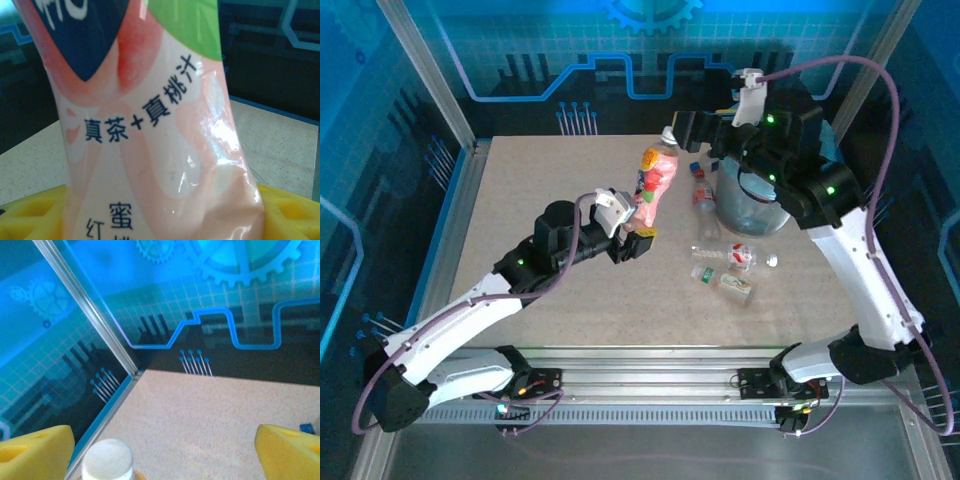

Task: Put the plastic bottles in the bin

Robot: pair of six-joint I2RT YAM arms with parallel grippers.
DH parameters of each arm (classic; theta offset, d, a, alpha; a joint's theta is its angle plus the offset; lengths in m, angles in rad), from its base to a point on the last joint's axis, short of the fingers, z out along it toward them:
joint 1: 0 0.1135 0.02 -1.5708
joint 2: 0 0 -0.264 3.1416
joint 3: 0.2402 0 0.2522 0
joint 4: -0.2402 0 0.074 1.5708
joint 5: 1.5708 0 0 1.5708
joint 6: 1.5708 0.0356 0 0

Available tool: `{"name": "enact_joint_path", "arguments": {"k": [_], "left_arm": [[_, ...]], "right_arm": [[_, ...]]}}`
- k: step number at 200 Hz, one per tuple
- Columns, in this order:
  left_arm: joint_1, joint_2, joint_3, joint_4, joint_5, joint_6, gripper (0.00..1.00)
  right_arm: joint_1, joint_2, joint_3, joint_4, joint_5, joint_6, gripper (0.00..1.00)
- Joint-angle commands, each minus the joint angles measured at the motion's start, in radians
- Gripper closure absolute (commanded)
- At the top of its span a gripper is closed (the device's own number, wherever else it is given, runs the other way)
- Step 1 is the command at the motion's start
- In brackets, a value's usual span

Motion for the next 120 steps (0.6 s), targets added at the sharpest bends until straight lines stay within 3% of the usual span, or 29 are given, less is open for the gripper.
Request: {"name": "enact_joint_path", "arguments": {"k": [1, 52, 120], "left_arm": [[-0.01, -0.024, -0.009, 0.051, 0.028, 0.037, 0.45], [-0.018, -0.025, -0.012, 0.049, 0.015, 0.046, 0.45], [-0.019, -0.012, -0.006, 0.04, -0.014, 0.049, 0.44]], "right_arm": [[0.029, 0.033, 0.056, -0.077, -0.081, -0.024, 0.09], [0.05, 0.096, 0.119, -0.131, -0.135, -0.045, 0.31], [0.05, 0.12, 0.131, -0.142, -0.243, -0.054, 0.53]]}}
